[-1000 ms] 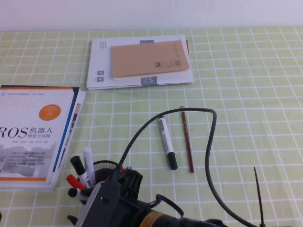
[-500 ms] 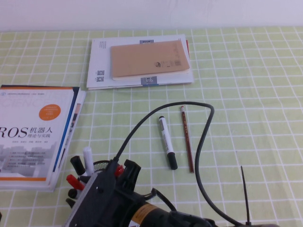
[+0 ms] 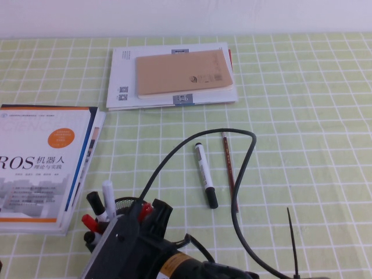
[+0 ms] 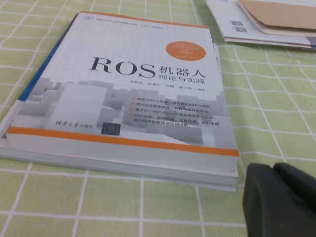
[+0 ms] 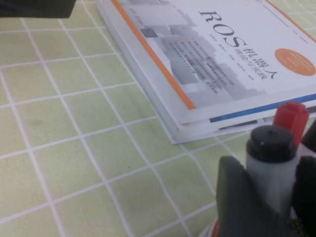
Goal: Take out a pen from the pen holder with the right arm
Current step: 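Take a marker out of the pen holder and lay it on the table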
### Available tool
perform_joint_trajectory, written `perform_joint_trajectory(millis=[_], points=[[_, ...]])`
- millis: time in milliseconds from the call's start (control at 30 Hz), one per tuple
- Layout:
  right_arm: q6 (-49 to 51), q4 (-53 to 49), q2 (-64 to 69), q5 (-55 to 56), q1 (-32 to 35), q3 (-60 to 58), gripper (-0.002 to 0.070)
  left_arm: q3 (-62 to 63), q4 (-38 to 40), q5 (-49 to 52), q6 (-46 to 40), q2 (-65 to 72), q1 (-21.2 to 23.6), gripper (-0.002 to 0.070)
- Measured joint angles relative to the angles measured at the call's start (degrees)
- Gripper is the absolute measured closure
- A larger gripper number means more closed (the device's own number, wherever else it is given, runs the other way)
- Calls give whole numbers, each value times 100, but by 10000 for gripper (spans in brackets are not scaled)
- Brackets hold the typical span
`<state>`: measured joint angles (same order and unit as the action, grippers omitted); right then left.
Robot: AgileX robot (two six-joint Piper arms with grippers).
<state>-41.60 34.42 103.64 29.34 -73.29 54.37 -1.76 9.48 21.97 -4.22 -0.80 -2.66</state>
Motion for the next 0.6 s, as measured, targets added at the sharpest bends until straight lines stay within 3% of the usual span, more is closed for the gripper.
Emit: perform_joint_trajectory(millis=[600], points=[[-40,6,0,100,0,0,565,0,0,0,0,0,0,683]])
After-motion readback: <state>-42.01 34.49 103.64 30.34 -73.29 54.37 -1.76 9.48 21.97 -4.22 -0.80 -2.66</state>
